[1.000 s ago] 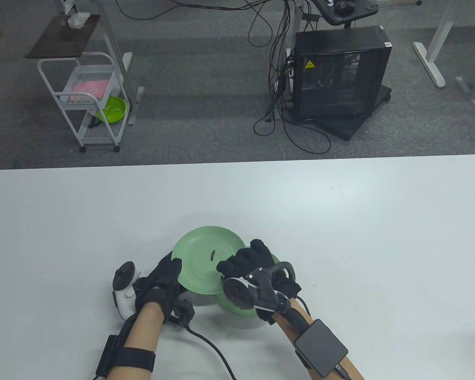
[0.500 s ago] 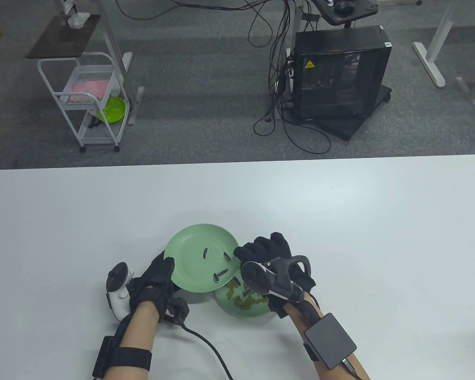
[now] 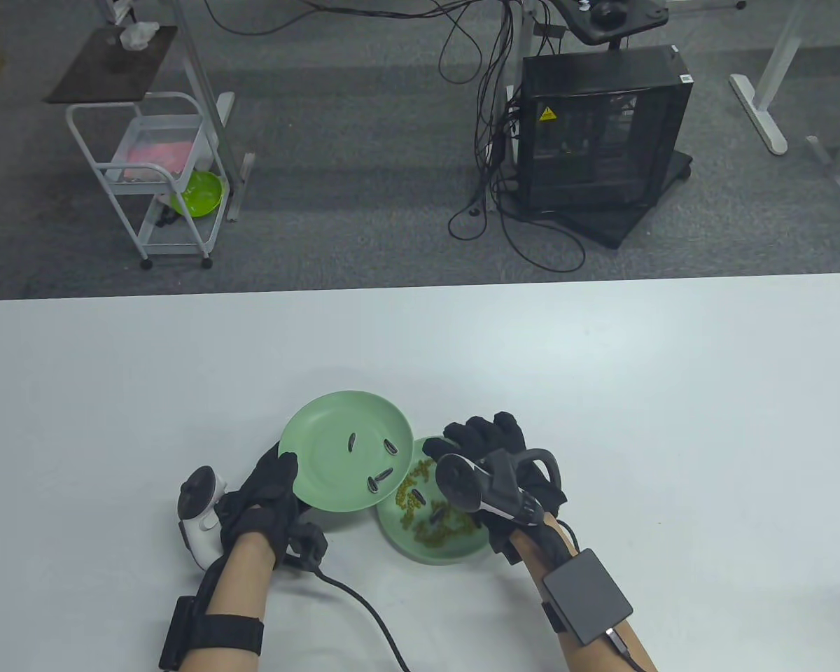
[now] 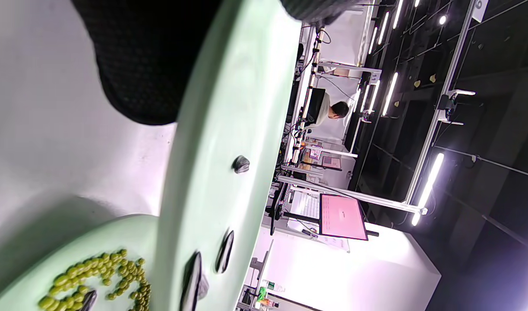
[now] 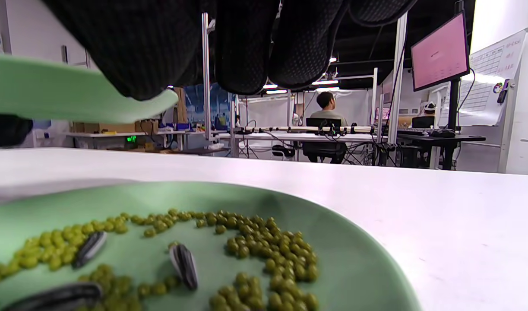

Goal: Pick sunflower seeds with hand pinch into plate

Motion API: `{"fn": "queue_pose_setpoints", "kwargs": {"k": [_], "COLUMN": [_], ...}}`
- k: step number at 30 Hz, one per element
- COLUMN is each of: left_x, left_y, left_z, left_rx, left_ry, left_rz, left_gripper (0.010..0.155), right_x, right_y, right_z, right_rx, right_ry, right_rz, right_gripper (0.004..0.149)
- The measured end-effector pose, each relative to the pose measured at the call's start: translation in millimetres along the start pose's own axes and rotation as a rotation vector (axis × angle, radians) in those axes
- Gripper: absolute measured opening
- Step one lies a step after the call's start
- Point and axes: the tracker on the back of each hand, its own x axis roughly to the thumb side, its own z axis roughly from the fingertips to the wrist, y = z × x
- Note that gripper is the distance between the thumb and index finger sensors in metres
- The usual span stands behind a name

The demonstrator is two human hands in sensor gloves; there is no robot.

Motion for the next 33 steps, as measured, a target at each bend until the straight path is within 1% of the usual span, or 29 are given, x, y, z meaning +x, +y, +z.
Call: {"fn": "queue_pose_setpoints", "kwargs": {"k": [8, 17, 23, 33], "left_x": [0.2, 0.1, 0.0, 0.0], "left_y": [0.3, 0.8, 1.0, 1.1], "left_z": [0.4, 0.3, 0.4, 0.6], "left_rx": [0.002, 0.001, 0.001, -0.001], "left_ry": [0.000, -0.001, -0.001, 0.001], "left_rz": [0.006, 0.008, 0.009, 0.008], "left_gripper": [0.066, 0.066, 0.066, 0.066], "right_x": [1.3, 3.0, 4.8, 4.9], "right_y": [14.8, 29.2, 32.7, 26.9], "right_z": [-2.3, -3.8, -4.5, -2.1], "right_rx": [0.099, 0.174, 0.199, 0.229], "right_ry": [-0.015, -0.018, -0.025, -0.025], "right_rz": [0.068, 0.141, 0.156, 0.154], "right_gripper": [0.052, 0.053, 0.051, 0.051]}}
